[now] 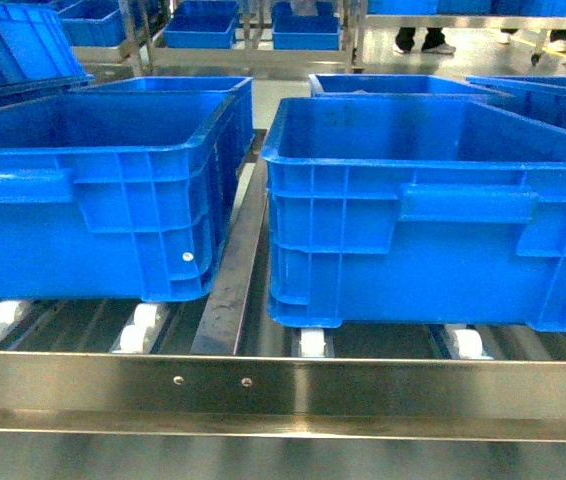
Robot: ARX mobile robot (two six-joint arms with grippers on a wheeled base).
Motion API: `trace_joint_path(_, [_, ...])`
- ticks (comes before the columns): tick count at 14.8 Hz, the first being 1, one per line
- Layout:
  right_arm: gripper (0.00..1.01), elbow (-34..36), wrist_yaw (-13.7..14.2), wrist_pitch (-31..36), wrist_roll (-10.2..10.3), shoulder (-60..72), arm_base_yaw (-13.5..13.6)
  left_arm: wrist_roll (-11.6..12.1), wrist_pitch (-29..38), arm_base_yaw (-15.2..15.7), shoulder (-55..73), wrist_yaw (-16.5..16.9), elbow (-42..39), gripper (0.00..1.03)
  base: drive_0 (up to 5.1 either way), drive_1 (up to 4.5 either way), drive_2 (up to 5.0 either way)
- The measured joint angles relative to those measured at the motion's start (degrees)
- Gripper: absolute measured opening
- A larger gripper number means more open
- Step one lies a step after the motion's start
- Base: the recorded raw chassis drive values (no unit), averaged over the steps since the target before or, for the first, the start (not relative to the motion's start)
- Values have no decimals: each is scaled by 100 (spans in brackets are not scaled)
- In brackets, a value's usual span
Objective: Sort blue parts and orange caps into right shelf containers
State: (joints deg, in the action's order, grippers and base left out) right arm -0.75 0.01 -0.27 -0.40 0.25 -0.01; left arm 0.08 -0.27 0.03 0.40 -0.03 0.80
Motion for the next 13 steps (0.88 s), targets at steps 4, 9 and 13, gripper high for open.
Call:
trace_joint_path(4, [98, 0, 0, 0, 9, 0, 0, 7, 2, 0, 0, 0, 0, 98, 0, 0, 0])
trace_joint_path(9, [98, 0, 0, 0, 15, 0, 0, 4, 2, 0, 0, 0, 0, 98, 0, 0, 0])
trace_joint_path(13, [98, 0, 0, 0, 17, 0, 0, 4, 2, 0, 0, 0, 0, 98, 0, 0, 0])
